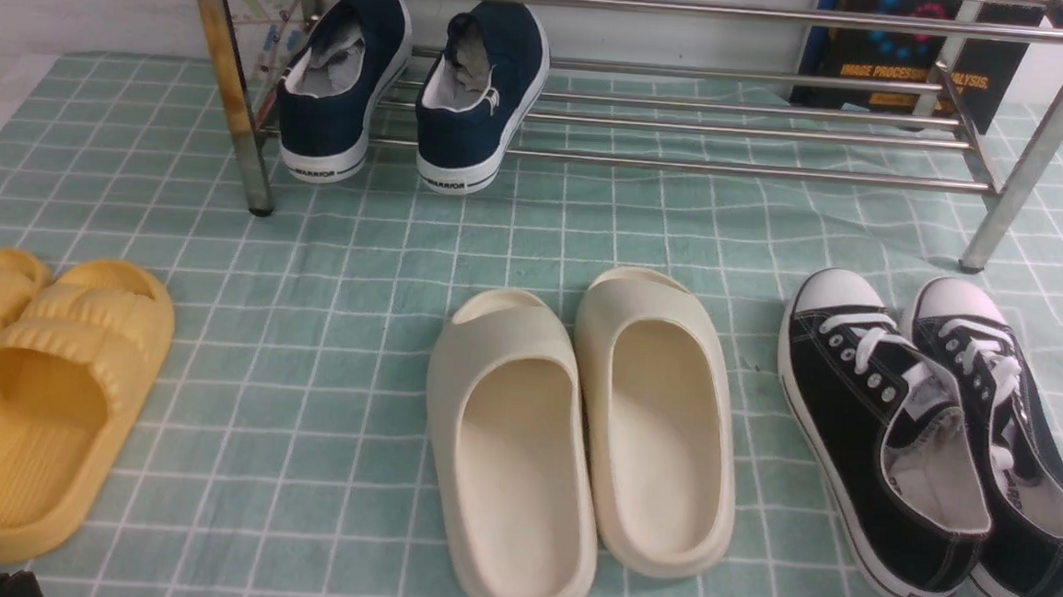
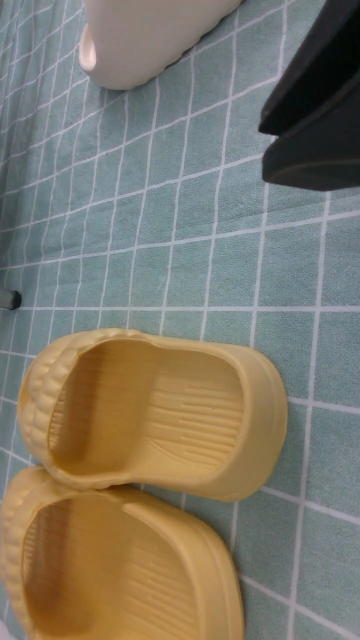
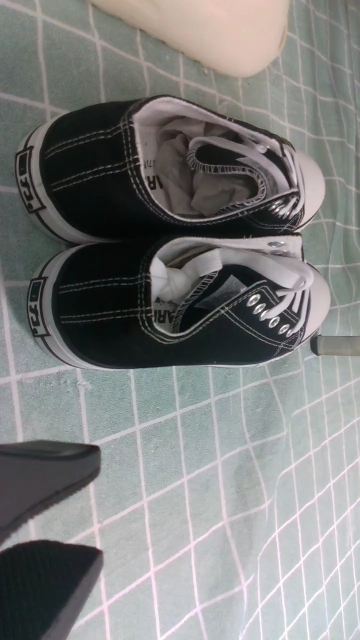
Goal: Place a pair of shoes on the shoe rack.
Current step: Use the right arm to grab the shoe closest to it
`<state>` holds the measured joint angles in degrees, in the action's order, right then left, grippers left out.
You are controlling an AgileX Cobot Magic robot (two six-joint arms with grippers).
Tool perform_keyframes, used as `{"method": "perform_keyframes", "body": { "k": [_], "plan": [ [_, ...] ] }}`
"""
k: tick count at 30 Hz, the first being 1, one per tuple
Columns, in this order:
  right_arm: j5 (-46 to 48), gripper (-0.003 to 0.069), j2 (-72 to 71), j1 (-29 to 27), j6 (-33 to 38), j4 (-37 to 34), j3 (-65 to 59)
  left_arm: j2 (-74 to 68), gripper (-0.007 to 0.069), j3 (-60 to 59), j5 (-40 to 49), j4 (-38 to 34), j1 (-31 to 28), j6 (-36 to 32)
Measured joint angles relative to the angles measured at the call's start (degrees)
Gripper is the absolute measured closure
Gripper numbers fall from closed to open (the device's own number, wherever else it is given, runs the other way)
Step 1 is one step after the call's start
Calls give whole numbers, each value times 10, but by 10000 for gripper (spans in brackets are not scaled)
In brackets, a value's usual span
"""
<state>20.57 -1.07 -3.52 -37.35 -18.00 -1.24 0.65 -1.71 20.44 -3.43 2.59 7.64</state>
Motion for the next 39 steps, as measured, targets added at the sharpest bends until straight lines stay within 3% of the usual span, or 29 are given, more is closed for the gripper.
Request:
{"method": "perform_keyframes", "body": {
  "k": [4,5,16,20,23,29,32,35,39],
  "plan": [
    [0,412,0,0,-24,-28,0,0,540,0,0,0,0,0],
    [0,412,0,0,-61,-73,-1,0,538,0,0,0,0,0],
    [0,412,0,0,-82,-95,-2,0,534,0,0,0,0,0],
    [-2,412,0,0,-84,-61,-2,0,532,0,0,0,0,0],
    [-14,412,0,0,-50,31,-2,0,529,0,0,0,0,0],
    [-47,456,0,0,-30,64,2,0,526,0,0,0,0,0],
    [-61,552,10,0,-3,86,46,0,522,0,0,0,0,0],
    [-47,655,62,0,53,132,110,0,517,0,0,0,0,0],
    [54,664,198,0,167,177,233,0,511,0,0,0,0,0]
  ]
}}
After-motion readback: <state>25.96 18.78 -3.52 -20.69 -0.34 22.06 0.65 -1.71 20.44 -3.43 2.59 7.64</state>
